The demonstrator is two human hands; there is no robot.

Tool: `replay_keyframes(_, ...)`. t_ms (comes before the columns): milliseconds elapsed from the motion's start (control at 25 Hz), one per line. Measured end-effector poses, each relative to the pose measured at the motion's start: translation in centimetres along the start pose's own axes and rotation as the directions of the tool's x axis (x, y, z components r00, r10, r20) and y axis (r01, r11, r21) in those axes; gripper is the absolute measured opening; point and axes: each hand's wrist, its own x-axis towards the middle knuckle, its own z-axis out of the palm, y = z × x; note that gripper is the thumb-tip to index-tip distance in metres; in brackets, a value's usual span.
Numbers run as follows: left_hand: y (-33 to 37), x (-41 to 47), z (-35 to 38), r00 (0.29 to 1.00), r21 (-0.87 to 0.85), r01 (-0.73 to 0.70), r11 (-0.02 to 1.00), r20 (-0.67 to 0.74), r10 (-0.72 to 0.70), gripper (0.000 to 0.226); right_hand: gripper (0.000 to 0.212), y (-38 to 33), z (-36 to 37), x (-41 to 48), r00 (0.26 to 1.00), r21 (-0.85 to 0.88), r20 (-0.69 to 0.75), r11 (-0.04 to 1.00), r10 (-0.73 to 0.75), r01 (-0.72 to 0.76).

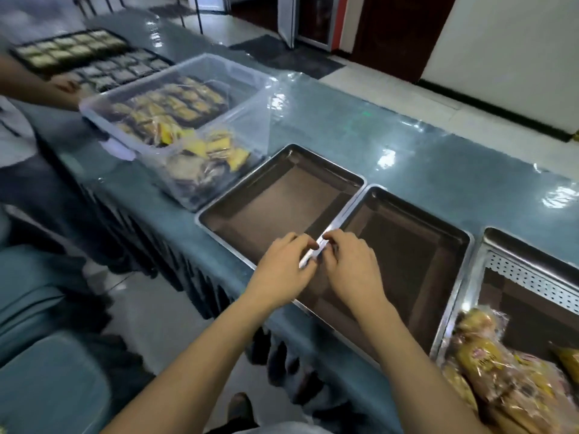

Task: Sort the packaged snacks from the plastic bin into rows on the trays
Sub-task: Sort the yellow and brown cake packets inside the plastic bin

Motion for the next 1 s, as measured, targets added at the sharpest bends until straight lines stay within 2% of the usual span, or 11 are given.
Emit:
replay_keyframes(240,-9.1,-1.8,-9.0,0.994,-0.020,0.064,0.998,-0.091,-0.065,0.022,0.025,-11.5,6.7,3.7,0.994,0.066,0.042,0.993,-0.100,0.097)
replay_keyframes(440,-13.8,-2.0,-14.4,0.982,-0.069,0.103,0.992,-0.153,-0.112,0.019,0.025,-18.7,10.2,6.6,0.982,0.118,0.071,0.979,-0.177,0.168)
replay_keyframes(640,-17.5,-0.3,-18.6,0.963,-0.079,0.130,0.988,-0.228,-0.145,0.018,0.024,-22.6,12.1,11.0,0.972,0.203,0.043,0.954,-0.233,0.220)
replay_keyframes(1000,-20.4,11.3,-25.8,0.969,0.006,0.046,0.999,-0.242,-0.043,0.020,0.024,-26.3,12.9,23.4,0.966,0.368,-0.112,0.893,-0.234,0.259)
